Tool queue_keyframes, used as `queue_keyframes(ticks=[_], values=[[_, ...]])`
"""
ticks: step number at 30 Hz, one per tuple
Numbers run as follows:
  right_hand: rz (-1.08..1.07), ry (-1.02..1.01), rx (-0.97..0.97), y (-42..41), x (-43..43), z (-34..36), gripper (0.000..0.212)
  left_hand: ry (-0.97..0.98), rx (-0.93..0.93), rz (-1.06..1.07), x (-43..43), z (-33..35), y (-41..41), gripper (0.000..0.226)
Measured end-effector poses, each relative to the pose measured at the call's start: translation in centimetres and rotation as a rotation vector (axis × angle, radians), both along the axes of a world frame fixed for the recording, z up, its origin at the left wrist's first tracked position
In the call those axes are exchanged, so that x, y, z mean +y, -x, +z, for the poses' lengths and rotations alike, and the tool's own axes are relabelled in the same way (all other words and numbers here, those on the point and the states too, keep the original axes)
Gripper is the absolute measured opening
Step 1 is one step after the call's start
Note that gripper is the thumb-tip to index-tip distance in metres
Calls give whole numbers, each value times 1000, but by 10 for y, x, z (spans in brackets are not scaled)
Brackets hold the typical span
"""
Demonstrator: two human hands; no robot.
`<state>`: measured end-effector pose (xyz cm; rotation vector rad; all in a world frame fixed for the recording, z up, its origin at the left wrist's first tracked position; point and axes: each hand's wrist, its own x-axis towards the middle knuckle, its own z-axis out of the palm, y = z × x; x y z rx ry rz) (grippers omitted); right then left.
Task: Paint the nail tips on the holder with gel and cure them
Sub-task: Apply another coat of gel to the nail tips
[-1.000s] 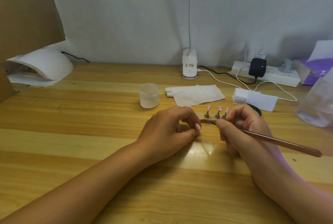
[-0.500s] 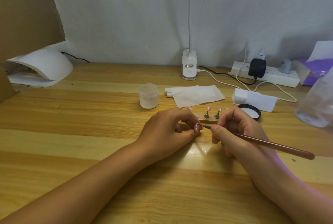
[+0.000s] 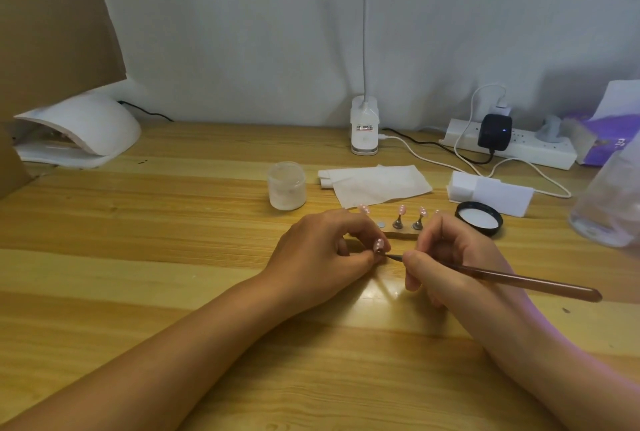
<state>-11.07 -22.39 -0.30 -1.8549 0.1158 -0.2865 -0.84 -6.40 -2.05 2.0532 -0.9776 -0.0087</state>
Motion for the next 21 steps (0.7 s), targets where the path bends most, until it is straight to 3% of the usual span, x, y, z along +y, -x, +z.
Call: queue_keyframes(ticks=[7,21], values=[[-47,-118,-66,1,-1,0,11,4,-1,18,0,-1,0,6],[26,3,-32,0,-1,0,15,-24,5,14,-1,2,2,10]])
